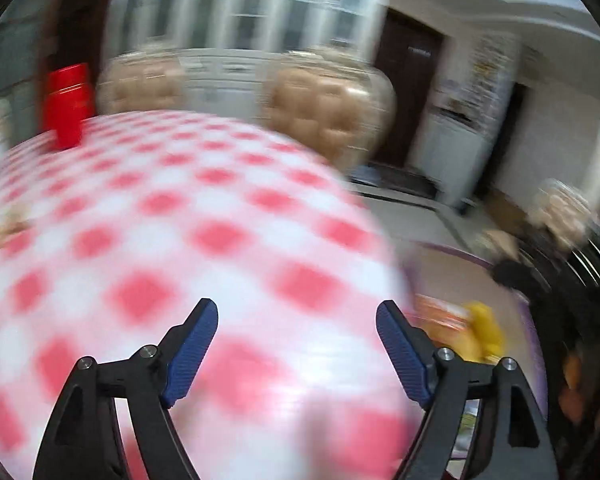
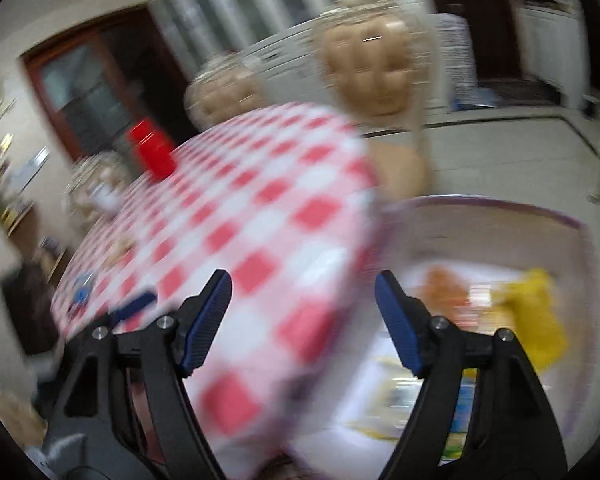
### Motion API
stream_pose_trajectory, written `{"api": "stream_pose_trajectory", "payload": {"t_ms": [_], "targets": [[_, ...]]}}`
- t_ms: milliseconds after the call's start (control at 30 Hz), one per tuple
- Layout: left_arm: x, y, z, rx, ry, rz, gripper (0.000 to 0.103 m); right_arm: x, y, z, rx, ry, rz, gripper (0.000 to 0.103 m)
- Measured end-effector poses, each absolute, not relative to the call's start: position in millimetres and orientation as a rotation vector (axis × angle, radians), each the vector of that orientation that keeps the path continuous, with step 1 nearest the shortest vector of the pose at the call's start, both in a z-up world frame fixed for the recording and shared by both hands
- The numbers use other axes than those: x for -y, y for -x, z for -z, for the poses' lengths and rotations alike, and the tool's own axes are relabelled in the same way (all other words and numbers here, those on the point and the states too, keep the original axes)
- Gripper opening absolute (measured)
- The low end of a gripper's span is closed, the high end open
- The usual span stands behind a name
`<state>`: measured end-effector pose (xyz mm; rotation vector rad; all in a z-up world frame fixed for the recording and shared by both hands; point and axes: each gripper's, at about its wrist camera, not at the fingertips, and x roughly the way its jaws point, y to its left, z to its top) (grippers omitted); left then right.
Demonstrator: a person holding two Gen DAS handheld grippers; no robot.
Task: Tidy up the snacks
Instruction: 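Move both open tools back over the snacks on the table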
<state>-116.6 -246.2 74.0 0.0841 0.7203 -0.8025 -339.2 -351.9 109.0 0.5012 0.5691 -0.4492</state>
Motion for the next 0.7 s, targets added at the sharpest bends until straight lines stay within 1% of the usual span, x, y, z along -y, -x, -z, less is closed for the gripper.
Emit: {"api": "stream_pose_trajectory", "payload": {"t_ms": [67, 167, 233, 333, 400, 533, 633, 700], "targets": [[200, 76, -75, -0.722, -0.030, 0.673, 0.082, 322, 297, -105, -0.610, -0.461, 0.366, 0.077], [133, 22, -76, -0.690, 0.026, 0.458, 0.083, 283, 238, -101, -0.624, -0.397, 0.252, 0.082], [77, -14, -76, -0.671, 0.085, 0.295, 0.083, 265, 197, -91, -0.639, -0.348, 0.203, 0.083], [-18, -57, -75, -0.629, 0.294, 0.033, 0.083, 243, 117, -72, -0.692, -0.330, 0.127, 0.083], [-66, -69, -68, -0.594, 0.409, -0.070, 0.083, 234, 71, -61, -0.712, -0.367, 0.079, 0.083], [-138, -76, -52, -0.636, 0.540, -0.181, 0.083, 214, -21, -48, -0.773, -0.429, 0.014, 0.083], [-165, -75, -43, -0.621, 0.635, -0.261, 0.083, 196, -85, -38, -0.808, -0.450, -0.004, 0.083], [-170, -74, -37, -0.620, 0.664, -0.287, 0.083, 187, -125, -28, -0.833, -0.472, 0.002, 0.083]]}}
